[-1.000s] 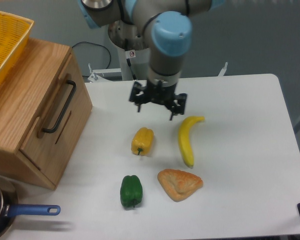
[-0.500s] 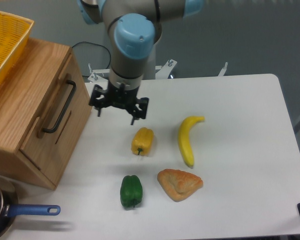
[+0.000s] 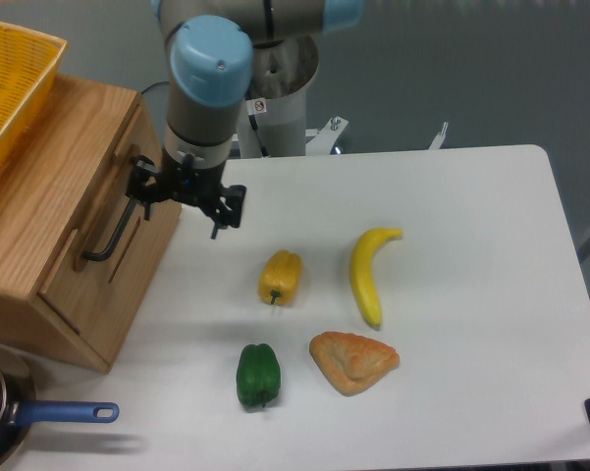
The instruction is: Slide open the top drawer
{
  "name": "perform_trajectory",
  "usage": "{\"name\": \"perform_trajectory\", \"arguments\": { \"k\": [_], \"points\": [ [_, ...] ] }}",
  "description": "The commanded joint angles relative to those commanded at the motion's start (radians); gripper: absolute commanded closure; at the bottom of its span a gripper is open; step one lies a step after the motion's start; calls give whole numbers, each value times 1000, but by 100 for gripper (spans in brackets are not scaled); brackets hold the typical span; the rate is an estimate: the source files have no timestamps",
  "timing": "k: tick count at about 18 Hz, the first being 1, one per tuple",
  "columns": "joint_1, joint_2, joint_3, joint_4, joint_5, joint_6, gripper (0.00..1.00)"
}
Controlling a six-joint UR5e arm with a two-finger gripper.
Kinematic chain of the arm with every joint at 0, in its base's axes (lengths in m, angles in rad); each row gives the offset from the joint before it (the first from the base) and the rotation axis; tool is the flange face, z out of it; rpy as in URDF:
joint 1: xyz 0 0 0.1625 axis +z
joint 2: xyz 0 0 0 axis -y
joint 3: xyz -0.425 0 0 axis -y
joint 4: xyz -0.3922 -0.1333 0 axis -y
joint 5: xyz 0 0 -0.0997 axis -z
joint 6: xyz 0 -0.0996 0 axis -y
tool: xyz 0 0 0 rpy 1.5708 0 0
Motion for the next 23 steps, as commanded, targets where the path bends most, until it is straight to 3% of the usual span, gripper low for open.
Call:
{"name": "perform_trajectory", "arguments": {
  "k": [23],
  "points": [
    [-61,-15,-5,3,6,-20,0]
  ]
}}
